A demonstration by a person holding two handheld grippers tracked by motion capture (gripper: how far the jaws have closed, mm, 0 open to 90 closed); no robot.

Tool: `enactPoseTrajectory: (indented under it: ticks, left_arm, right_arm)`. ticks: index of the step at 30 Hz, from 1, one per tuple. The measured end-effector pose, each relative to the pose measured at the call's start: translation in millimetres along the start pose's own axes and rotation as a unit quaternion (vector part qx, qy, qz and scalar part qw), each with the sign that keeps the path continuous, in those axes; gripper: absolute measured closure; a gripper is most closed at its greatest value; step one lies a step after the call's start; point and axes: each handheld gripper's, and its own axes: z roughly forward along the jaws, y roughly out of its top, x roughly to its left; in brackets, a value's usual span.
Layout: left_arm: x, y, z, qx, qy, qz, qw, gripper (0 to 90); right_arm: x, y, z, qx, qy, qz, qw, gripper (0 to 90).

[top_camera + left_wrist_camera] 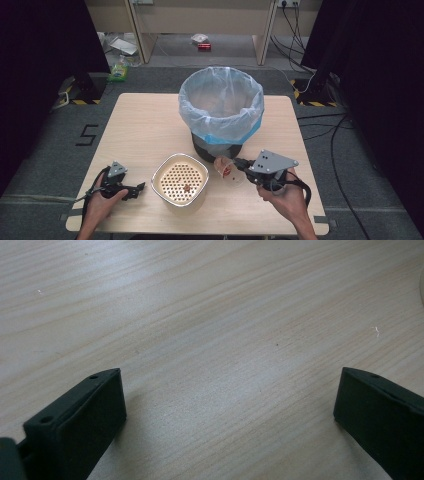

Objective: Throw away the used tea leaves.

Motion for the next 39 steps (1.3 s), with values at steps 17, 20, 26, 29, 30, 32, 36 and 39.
enactPoseTrajectory:
  ticks: [17,20,26,29,30,32,36,39]
  left_arm:
    - [0.0,0.0,0.0,0.000,0.000,0.000,1.0000,0.0]
    - [0.0,0.0,0.0,0.000,0.000,0.000,1.0000,0.0]
    - [0.0,0.0,0.0,0.000,0.000,0.000,1.0000,0.0]
    - [0.0,0.0,0.0,0.000,0.000,0.000,1.0000,0.0]
    - [0.0,0.0,0.0,0.000,0.000,0.000,1.0000,0.0]
    - [0.0,0.0,0.0,0.000,0.000,0.000,1.0000,0.0]
    - [0.0,0.0,0.0,0.000,0.000,0.000,1.0000,0.0]
    - [0.0,0.0,0.0,0.000,0.000,0.000,1.0000,0.0]
  right_arm:
    - [1.4,39.3,13.2,-0.022,0.012,-0.035,0.9991,87.9]
    - [3.9,46.8,21.1,-0.027,0.016,-0.042,0.9986,87.9]
    - [8.9,58.3,35.1,-0.041,0.021,-0.059,0.9972,87.9]
    - [15.4,66.2,47.8,-0.052,0.019,-0.077,0.9955,87.9]
    - [17.2,67.7,51.3,-0.056,0.020,-0.081,0.9950,87.9]
    - [20.7,70.0,58.6,-0.064,0.020,-0.095,0.9932,87.8]
    - [30.7,70.9,73.3,-0.076,0.005,-0.139,0.9873,87.9]
    - [37.9,69.6,80.2,-0.081,-0.009,-0.179,0.9804,87.8]
